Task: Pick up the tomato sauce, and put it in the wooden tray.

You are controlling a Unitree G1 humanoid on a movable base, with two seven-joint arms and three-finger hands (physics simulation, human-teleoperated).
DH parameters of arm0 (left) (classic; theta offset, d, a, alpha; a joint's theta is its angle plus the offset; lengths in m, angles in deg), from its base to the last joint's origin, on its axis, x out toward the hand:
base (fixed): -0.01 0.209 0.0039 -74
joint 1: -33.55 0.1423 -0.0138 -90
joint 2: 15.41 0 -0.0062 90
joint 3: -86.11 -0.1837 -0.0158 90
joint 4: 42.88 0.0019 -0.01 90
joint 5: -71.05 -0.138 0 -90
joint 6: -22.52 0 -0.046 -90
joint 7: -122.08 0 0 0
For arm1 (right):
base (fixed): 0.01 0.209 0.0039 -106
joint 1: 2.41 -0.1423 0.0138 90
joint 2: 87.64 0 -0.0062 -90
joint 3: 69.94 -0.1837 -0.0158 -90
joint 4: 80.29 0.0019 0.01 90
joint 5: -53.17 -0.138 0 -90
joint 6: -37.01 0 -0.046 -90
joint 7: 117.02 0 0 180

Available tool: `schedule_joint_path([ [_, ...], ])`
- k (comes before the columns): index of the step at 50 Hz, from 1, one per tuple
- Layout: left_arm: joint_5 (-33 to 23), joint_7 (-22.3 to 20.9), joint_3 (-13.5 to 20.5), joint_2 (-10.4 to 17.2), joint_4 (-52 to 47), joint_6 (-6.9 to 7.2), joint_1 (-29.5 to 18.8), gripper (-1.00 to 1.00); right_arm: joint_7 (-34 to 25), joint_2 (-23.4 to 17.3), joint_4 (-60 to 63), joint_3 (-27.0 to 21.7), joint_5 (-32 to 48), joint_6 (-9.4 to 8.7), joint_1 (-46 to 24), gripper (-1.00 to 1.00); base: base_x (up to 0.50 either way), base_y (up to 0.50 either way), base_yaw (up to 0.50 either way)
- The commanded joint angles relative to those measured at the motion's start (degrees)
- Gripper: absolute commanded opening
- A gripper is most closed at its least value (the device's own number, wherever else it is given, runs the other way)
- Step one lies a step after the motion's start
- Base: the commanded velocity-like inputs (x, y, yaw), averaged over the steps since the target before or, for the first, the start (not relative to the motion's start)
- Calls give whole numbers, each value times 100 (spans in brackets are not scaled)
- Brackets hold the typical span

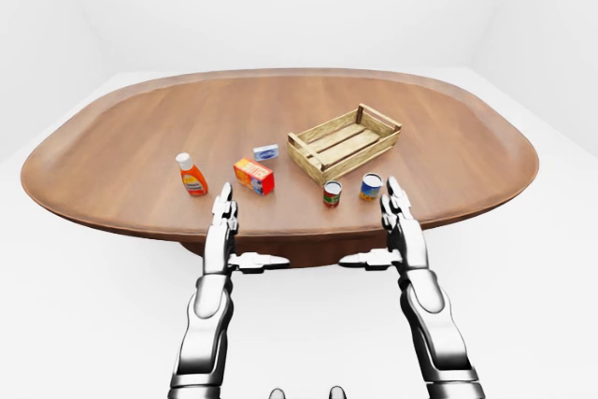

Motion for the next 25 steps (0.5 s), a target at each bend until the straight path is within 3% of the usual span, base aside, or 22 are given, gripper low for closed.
schedule_joint_path([
  [1,-52,-71,111,61,-52,-124,59,100,-129,-33,955,-51,110,-166,391,100,0,0,0],
  [4,-61,-70,107,56,-78,-123,73,100,-185,-31,962,-57,82,-72,431,100,0,0,0],
  [5,-67,-66,106,55,-82,-124,76,100,-190,-16,972,-68,54,33,457,100,0,0,0],
  [6,-62,-74,105,54,-94,-112,79,100,-106,17,1004,-121,9,-121,462,100,0,0,0],
  [9,-74,-66,99,50,-129,-109,95,100,-227,-30,978,-48,108,-94,472,100,0,0,0],
  [13,-81,-67,93,47,-156,-109,111,100,-217,17,1084,-67,10,-344,405,100,0,0,0],
  [15,-80,-71,91,46,-181,-104,124,100,-261,-10,1033,-14,44,-263,422,100,0,0,0],
  [20,-61,-77,110,52,-196,-81,111,100,-250,-13,1086,32,131,-269,470,100,0,0,0],
  [25,-64,-83,101,49,-325,-41,172,100,-242,-4,1415,62,168,-402,585,100,0,0,0],
])
